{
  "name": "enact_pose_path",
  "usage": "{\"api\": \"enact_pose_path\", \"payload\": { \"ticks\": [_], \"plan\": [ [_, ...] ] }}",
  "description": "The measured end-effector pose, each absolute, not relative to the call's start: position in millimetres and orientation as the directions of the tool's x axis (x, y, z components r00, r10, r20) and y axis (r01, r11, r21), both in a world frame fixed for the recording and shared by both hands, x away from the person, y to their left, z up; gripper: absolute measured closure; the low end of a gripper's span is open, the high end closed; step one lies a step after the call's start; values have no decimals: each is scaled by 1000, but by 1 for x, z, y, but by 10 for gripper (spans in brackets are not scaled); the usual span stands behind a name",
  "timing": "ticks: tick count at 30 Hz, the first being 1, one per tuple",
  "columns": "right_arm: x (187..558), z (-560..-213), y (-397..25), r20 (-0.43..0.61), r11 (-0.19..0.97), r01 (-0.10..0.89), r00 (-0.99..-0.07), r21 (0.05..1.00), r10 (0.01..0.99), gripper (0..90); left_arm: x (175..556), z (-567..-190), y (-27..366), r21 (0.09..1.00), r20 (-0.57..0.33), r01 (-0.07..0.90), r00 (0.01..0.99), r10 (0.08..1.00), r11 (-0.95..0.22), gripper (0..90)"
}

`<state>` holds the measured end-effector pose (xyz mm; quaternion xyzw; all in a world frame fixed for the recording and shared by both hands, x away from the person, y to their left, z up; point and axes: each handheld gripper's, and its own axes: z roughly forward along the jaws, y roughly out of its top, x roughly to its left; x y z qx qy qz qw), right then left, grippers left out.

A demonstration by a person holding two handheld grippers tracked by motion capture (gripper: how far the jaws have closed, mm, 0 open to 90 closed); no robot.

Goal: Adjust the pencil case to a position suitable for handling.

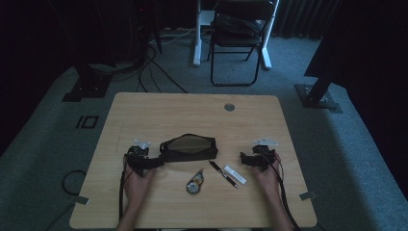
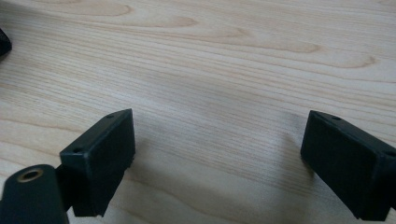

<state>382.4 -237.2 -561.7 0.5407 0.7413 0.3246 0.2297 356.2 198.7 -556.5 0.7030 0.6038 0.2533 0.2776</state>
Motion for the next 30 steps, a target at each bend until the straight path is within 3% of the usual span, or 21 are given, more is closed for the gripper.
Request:
{"api": "enact_pose_path", "payload": {
  "ticks": [11,16,30],
  "plan": [
    [382,-562,-238,12,210,651,-319,729,948,102,356,-556,199,695,22,709,144,989,-119,27],
    [379,-558,-241,20,192,662,-299,725,954,210,356,-556,199,695,22,709,144,989,-119,27],
    [366,-529,-236,50,205,552,-411,808,910,300,356,-556,199,695,22,709,145,989,-119,27]
  ]
}}
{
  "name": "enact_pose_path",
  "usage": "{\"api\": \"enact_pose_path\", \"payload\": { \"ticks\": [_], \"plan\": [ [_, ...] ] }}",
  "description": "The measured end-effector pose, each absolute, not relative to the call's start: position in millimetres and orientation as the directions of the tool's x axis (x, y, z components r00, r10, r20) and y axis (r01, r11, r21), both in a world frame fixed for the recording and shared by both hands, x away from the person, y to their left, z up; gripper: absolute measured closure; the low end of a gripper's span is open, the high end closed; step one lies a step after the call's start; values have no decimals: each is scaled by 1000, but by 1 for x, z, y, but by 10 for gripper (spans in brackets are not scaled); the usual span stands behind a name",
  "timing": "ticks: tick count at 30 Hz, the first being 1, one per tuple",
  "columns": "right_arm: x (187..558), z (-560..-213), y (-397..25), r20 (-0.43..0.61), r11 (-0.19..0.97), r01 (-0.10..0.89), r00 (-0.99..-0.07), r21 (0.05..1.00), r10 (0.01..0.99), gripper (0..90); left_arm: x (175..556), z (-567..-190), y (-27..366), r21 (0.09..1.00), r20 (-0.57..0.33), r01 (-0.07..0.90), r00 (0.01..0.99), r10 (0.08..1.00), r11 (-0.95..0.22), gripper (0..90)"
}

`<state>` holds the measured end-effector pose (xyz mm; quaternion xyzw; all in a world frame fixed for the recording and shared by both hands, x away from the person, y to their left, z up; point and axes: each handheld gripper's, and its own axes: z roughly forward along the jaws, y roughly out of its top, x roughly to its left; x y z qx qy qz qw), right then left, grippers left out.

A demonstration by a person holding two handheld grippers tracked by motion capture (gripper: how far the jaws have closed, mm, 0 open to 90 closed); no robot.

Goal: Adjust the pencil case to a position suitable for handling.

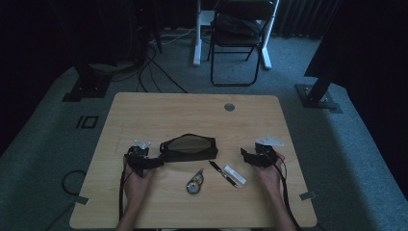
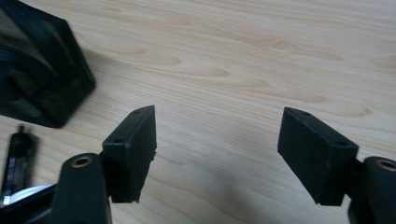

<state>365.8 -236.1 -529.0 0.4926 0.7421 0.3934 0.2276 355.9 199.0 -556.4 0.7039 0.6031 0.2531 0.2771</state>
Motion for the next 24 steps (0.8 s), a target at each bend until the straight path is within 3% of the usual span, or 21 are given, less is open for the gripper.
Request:
{"api": "enact_pose_path", "payload": {
  "ticks": [6,24],
  "plan": [
    [368,-522,-231,82,186,539,-433,822,897,342,356,-556,199,695,22,709,145,989,-119,27],
    [384,-499,-191,15,275,457,-537,846,844,409,356,-556,199,695,22,709,145,989,-119,27]
  ]
}}
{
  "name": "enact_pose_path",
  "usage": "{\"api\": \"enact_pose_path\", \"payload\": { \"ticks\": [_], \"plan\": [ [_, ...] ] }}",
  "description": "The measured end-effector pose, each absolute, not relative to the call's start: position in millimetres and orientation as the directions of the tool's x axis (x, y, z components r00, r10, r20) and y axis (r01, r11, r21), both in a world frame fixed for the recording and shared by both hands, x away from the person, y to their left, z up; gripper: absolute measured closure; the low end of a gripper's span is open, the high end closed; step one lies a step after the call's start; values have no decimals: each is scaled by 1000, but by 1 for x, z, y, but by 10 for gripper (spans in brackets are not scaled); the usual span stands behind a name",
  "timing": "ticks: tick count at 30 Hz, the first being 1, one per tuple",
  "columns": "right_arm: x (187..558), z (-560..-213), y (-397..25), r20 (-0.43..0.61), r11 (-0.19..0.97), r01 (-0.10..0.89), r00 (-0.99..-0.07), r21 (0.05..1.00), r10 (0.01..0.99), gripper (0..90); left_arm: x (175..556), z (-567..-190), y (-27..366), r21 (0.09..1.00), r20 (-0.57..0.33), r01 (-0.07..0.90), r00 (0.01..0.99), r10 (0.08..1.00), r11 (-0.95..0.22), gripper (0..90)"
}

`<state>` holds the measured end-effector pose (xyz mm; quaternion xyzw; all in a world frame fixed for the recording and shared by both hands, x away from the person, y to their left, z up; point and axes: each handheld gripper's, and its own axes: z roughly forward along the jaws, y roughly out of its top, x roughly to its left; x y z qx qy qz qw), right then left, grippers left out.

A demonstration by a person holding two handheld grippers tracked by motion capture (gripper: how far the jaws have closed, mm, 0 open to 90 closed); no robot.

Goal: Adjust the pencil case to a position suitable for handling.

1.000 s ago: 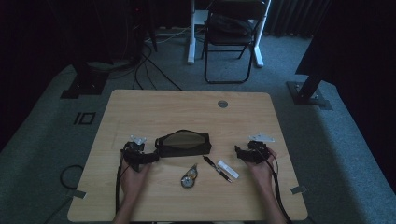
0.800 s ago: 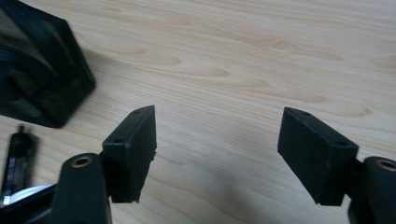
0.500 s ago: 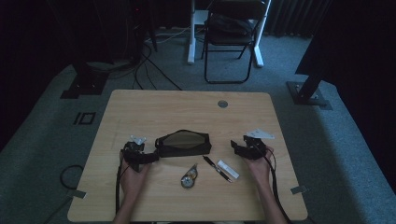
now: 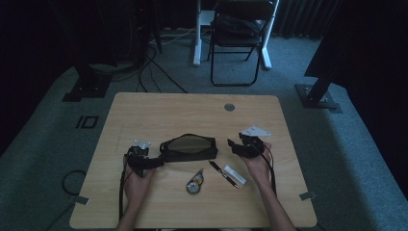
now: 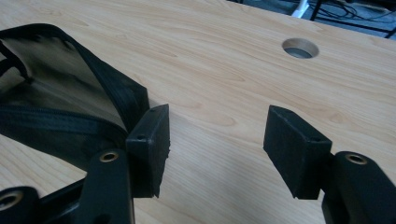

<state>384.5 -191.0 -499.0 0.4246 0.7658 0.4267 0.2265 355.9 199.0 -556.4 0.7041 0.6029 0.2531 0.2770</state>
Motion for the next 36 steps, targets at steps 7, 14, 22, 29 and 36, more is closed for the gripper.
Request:
{"api": "enact_pose_path", "payload": {
  "ticks": [7,14,22,29,36],
  "plan": [
    [390,-494,-177,13,290,440,-568,850,823,416,356,-556,199,695,22,709,145,989,-119,27],
    [394,-484,-167,6,299,410,-596,862,803,428,356,-556,199,696,22,709,145,989,-119,27],
    [400,-478,-151,-2,311,385,-627,869,779,427,356,-556,199,696,21,708,144,989,-118,27],
    [405,-481,-135,-12,339,375,-655,863,755,424,356,-556,199,695,23,709,146,989,-121,27],
    [407,-483,-118,-33,385,345,-707,856,707,424,356,-556,199,696,23,708,145,989,-120,27]
  ]
}}
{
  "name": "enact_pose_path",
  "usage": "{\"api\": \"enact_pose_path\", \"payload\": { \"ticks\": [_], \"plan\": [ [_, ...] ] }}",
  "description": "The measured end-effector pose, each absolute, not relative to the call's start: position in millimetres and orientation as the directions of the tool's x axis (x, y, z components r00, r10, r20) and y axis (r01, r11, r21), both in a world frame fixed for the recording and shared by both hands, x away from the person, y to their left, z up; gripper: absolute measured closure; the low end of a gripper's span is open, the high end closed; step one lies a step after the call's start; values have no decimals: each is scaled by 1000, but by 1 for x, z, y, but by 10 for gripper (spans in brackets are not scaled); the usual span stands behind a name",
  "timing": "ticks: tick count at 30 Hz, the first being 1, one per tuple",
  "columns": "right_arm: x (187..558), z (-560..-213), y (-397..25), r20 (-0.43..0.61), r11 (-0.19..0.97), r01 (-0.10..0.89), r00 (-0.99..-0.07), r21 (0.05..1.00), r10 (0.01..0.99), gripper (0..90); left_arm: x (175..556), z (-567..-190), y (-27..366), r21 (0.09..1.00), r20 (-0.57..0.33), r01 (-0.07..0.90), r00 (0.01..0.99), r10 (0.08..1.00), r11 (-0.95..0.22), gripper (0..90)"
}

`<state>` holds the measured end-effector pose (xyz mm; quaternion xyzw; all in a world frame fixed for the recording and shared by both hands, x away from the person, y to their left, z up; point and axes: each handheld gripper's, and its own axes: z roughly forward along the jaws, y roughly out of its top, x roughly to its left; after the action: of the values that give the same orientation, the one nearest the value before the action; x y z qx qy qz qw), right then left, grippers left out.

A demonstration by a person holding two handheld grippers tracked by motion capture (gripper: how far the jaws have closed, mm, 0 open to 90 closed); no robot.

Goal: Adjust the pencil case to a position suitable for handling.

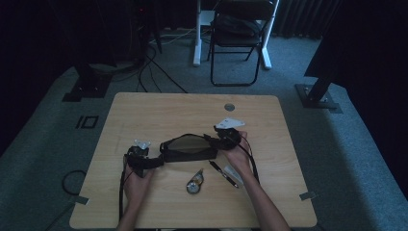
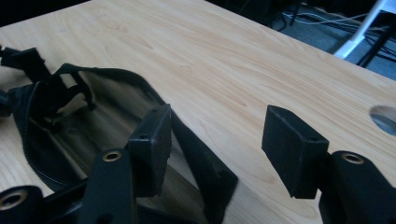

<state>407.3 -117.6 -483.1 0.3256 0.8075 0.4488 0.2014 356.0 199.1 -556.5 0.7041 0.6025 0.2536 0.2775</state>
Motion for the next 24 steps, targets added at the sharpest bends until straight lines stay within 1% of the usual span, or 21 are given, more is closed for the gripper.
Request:
{"api": "enact_pose_path", "payload": {
  "ticks": [4,13,16,20,24],
  "plan": [
    [408,-484,-108,-53,419,336,-724,843,687,428,356,-557,199,697,21,707,144,989,-117,27],
    [418,-490,-92,-75,481,336,-754,810,653,484,356,-557,199,697,22,707,144,989,-118,27],
    [421,-492,-90,-73,490,343,-756,802,650,518,356,-557,199,697,22,708,144,989,-118,27],
    [423,-495,-88,-96,514,340,-756,788,648,575,356,-557,199,697,22,708,144,989,-119,27],
    [426,-496,-91,-83,506,356,-750,785,656,618,356,-557,199,697,21,708,143,989,-117,27]
  ]
}}
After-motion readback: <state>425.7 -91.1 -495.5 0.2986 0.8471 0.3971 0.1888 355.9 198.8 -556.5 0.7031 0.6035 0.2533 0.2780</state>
